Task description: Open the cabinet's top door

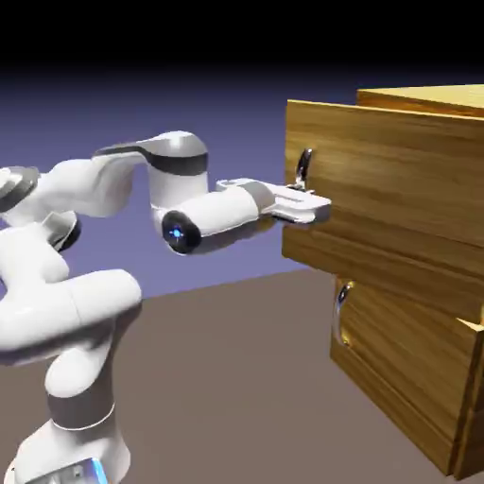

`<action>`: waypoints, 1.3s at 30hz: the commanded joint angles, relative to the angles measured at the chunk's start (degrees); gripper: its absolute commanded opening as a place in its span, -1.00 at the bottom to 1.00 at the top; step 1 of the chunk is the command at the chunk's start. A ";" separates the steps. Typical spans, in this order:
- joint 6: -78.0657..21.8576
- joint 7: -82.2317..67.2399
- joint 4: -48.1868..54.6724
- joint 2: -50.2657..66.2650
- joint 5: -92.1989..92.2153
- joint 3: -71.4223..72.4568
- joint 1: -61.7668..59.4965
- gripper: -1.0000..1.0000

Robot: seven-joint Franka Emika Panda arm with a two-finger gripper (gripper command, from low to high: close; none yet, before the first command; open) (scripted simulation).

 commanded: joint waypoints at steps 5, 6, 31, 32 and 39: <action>-12.53 -4.55 -0.94 -4.55 -7.99 -6.37 -5.69 -1.00; -15.02 -5.63 -0.83 -5.75 -9.78 -7.52 -7.06 -1.00; -46.55 -41.62 29.31 -55.10 -62.70 -10.90 -35.75 -1.00; -46.54 -42.25 30.98 -57.18 -64.34 -10.52 -36.07 -1.00; -46.15 -44.01 43.00 -71.72 -74.51 -7.88 -36.95 -1.00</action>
